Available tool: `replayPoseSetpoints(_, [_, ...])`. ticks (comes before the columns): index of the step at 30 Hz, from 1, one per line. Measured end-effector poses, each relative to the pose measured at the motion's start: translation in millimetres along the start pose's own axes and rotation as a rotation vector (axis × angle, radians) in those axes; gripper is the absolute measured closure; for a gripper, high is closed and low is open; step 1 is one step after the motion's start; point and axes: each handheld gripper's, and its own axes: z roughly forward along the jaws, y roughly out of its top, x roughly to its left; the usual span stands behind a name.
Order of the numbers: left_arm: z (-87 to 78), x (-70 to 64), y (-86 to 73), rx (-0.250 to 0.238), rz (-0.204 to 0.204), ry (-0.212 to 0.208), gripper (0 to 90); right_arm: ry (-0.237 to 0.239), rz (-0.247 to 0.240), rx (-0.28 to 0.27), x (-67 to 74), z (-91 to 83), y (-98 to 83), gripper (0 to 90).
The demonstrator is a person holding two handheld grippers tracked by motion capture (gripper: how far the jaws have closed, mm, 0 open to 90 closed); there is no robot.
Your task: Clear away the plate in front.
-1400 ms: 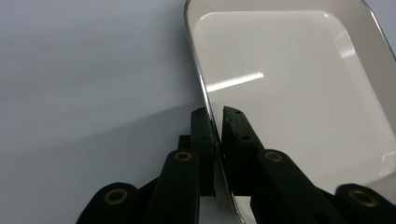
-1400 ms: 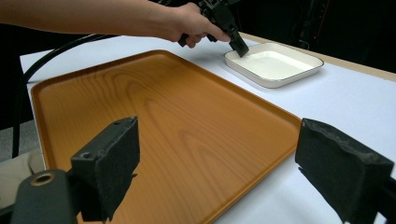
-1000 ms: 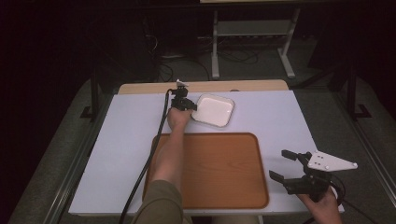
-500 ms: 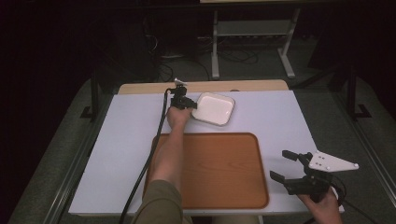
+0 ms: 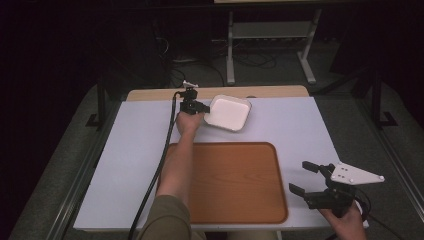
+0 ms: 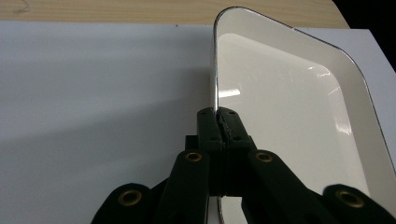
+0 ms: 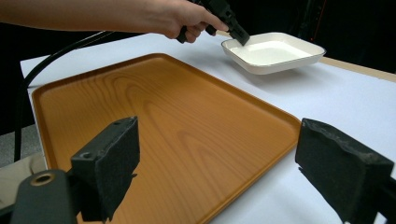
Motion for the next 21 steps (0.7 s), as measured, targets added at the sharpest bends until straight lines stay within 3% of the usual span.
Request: replayPoseSetpoints(21, [-27.2, 0.0, 3.3, -0.035, 0.013, -0.04, 89.3, -0.003, 0.003, -0.006, 0.8, -2.2, 0.0, 13.1])
